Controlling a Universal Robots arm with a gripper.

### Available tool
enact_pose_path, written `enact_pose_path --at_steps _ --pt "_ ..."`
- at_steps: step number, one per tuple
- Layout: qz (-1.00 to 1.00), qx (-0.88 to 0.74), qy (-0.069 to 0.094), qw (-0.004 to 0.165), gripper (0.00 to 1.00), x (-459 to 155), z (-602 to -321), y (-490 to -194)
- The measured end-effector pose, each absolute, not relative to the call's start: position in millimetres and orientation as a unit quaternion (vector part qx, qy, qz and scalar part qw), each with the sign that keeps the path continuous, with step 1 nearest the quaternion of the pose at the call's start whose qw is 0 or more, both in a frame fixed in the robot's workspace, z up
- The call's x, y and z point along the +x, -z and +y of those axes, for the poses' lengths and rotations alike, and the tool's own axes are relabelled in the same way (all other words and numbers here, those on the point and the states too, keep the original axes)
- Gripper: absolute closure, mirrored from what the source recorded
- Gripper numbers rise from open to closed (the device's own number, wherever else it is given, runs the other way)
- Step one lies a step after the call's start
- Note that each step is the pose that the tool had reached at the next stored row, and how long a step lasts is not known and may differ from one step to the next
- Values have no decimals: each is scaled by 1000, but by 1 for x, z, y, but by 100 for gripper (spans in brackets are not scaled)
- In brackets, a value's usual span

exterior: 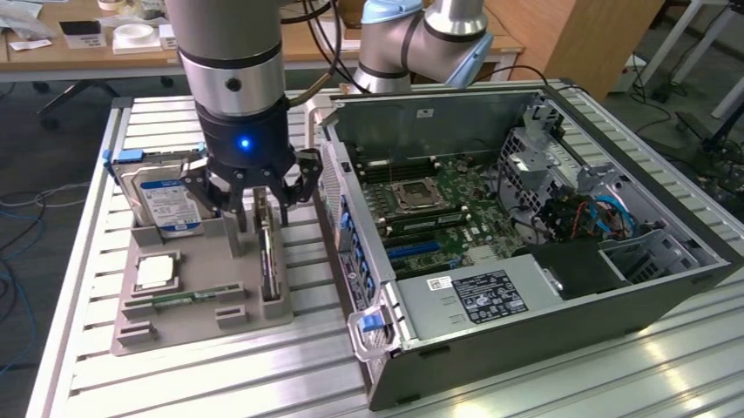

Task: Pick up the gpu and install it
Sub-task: 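Pick up the gpu and move the gpu toward the slot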

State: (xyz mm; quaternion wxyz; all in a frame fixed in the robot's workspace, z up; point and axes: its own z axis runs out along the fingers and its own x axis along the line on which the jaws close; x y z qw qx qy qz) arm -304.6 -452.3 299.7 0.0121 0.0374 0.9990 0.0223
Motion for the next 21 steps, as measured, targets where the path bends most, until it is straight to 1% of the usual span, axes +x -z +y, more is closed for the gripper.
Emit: enact_pose_path --at_steps 21 --pt "999 37 -22 12 47 -305 -452 -266"
